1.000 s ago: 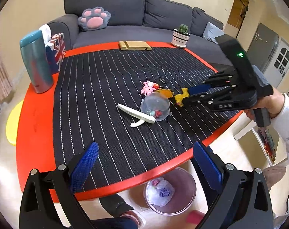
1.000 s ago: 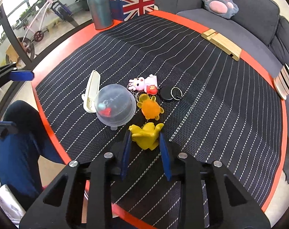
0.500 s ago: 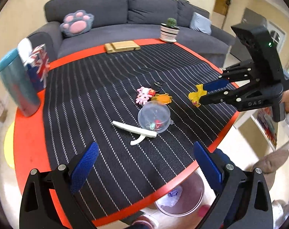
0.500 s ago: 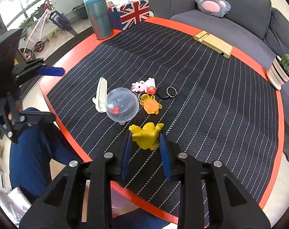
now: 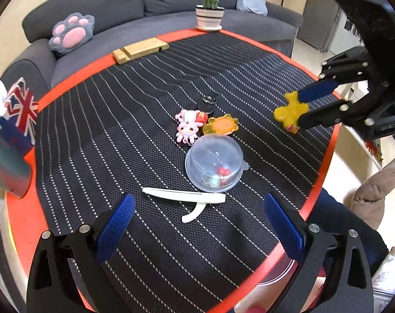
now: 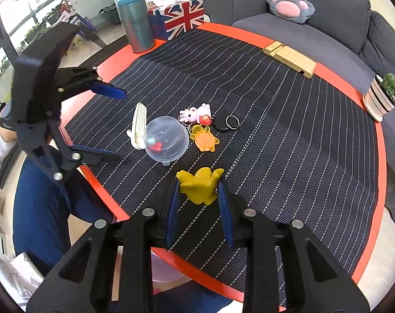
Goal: Collect trash
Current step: 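Lift the yellow toy with the right gripper while the left gripper grasps the white plastic stick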
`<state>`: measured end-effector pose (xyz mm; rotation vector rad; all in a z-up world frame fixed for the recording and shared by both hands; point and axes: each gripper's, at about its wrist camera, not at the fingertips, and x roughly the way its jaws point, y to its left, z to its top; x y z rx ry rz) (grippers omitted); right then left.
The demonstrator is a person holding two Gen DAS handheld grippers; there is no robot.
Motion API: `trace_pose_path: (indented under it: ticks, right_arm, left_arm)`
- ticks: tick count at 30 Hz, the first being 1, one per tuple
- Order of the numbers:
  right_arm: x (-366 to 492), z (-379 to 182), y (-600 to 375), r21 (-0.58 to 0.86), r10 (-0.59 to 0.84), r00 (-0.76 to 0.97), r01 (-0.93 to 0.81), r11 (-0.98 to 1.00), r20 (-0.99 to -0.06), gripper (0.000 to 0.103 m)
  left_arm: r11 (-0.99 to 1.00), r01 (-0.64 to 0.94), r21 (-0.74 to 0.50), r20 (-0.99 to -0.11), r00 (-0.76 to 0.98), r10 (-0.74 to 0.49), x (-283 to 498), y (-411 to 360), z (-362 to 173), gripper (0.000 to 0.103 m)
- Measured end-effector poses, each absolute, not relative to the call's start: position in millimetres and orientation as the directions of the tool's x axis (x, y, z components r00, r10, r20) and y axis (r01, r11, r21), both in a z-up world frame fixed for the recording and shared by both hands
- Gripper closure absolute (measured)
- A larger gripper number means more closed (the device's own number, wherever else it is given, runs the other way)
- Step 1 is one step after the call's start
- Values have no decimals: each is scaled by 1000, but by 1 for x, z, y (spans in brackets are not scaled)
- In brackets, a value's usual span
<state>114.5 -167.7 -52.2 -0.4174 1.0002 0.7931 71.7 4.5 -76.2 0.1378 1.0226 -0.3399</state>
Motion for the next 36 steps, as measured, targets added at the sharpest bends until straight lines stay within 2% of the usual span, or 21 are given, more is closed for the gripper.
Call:
trace_pose_path:
  ticks: [6,11,15,23,36]
  right_arm:
    - [114,-53,-170,37,394,300,-754,656,-869,74]
    - [114,-54,-170,39,395,300,-753,657,-868,74]
    - [114,-55,-171,41,396,299,-753,657,-868,74]
    - [112,-56,-172,44,401,300,-752,658,-865,74]
    - [95,-50,-176,38,425,332,-750,661,-842,74]
  left_arm:
    - [932,361,7,-862,476,-178,77,2,-87,8]
    - [937,348,-12,-859,477,-188,80,5,-89,8]
    - [936,352,-17,-866,462,-190,82,4,-92,29]
    - [942,336,-24,-858,476,-191,78,6,-90,29]
    - [962,271,-42,-825,533,-186,45,3,-54,29]
